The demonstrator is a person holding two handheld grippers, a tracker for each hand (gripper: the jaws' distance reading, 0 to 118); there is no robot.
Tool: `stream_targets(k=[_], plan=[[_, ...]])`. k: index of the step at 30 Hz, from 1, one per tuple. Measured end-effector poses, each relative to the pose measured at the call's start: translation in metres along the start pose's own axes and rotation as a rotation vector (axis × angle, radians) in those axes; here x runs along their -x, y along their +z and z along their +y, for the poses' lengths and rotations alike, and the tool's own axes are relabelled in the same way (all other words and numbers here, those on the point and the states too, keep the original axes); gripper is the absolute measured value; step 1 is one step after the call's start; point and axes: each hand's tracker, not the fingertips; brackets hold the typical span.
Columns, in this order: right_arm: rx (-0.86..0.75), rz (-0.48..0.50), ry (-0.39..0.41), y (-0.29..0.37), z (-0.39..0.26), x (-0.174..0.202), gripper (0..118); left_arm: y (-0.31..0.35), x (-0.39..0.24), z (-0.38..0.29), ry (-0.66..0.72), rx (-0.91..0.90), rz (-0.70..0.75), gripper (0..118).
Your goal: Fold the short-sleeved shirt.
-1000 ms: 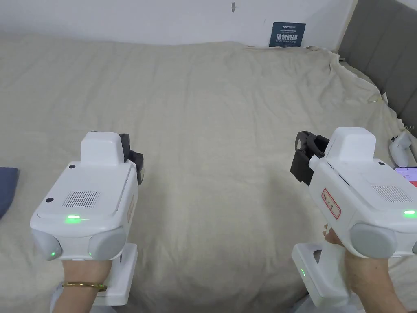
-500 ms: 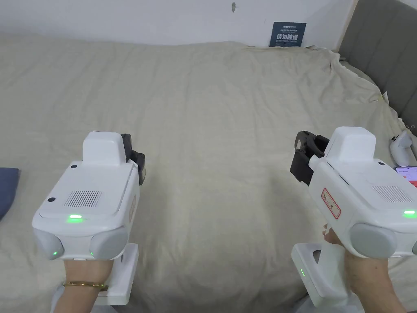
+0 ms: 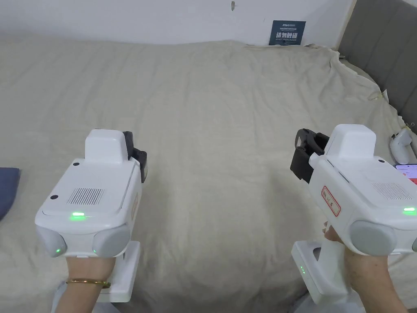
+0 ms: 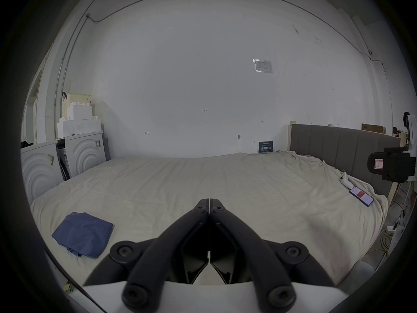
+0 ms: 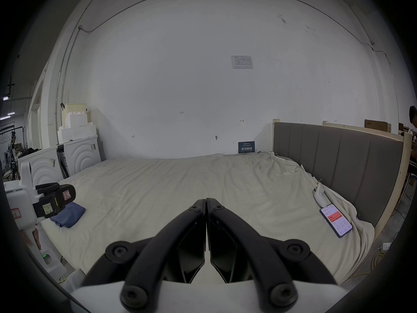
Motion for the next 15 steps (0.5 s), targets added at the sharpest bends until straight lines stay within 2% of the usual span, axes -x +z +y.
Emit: stream_targets(k=[15], plan=[[-0.005,0.006,0.005,0.0002,0.0014,0.0034,0,0.0013,0.0005,0.002,-0.006,-0.007,-0.002,0]])
